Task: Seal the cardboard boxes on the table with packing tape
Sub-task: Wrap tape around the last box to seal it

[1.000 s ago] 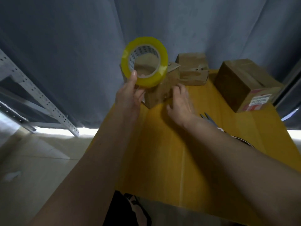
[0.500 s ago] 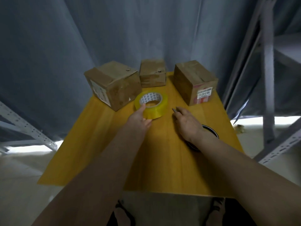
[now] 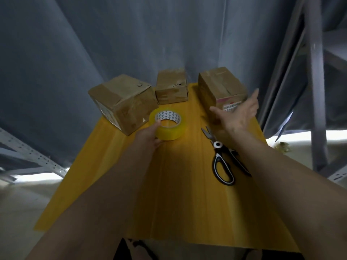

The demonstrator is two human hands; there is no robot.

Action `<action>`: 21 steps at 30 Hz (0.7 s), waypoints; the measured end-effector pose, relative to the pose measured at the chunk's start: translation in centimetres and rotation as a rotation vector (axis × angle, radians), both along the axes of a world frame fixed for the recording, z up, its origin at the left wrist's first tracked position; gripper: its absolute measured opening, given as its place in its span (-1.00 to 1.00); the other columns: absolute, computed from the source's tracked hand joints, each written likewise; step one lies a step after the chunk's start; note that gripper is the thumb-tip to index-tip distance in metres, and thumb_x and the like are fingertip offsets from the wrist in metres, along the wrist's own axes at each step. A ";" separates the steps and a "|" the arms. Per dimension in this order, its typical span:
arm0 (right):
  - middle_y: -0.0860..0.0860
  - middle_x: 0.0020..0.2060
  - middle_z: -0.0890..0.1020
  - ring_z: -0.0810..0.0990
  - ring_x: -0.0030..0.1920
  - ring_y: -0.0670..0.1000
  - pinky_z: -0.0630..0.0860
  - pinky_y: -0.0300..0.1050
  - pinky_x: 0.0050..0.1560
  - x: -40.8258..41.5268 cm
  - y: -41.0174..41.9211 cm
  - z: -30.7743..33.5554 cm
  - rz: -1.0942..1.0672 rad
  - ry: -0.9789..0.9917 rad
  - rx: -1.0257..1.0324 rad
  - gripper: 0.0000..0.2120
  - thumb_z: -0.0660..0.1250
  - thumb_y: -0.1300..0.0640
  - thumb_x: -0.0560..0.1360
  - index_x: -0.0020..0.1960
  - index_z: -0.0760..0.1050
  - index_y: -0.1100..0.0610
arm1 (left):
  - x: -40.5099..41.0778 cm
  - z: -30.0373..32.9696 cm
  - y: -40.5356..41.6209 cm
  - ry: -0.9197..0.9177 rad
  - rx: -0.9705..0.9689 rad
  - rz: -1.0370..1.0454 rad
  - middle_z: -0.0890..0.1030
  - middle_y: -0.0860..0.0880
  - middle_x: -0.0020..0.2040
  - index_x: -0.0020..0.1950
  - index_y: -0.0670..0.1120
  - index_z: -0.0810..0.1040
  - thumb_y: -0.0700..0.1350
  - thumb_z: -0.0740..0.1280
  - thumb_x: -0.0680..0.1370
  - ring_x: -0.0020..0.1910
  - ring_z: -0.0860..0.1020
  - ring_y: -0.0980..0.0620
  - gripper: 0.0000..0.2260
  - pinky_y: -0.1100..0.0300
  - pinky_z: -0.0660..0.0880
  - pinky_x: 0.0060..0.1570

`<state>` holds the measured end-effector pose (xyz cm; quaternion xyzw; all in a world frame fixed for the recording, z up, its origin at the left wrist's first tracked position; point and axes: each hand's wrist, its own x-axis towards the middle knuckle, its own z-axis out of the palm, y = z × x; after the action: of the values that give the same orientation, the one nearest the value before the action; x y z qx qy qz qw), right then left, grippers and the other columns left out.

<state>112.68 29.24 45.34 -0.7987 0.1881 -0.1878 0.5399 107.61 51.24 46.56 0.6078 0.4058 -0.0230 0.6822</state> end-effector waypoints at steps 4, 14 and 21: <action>0.13 0.52 0.06 0.03 0.53 0.16 0.12 0.20 0.46 1.2 0.9 -0.1 0.018 -0.026 -0.062 0.28 0.64 -0.04 0.19 0.57 -0.22 0.01 | 0.3 -0.5 0.4 0.040 0.122 -0.008 0.48 -0.07 -0.03 0.37 -0.15 0.39 0.10 0.49 0.44 -0.21 0.46 0.01 -0.39 0.04 0.57 0.04; 0.17 0.42 0.16 0.12 0.46 0.18 0.15 0.03 0.43 -0.1 0.5 -0.7 0.037 -0.134 -0.018 0.16 0.61 0.08 0.23 0.57 -0.10 0.05 | -0.7 -0.4 0.3 0.027 0.326 -0.027 0.51 -0.18 0.13 0.32 -0.25 0.38 0.00 0.52 0.42 0.06 0.53 -0.15 -0.39 -0.05 0.52 0.15; 0.15 0.42 0.16 0.13 0.43 0.14 0.19 0.04 0.42 -5.5 1.8 0.3 0.237 -0.511 -0.445 0.09 0.59 0.08 0.24 0.54 -0.05 0.01 | -2.0 4.0 -3.5 -0.395 0.459 -0.198 0.42 -0.03 0.37 0.48 -0.10 0.29 0.18 0.44 0.45 0.24 0.46 0.01 -0.28 0.24 0.37 0.03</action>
<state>107.16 31.03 45.61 -0.8401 -0.0927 -0.3539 0.4005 105.58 47.74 50.59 0.7751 0.1990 0.1215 0.5872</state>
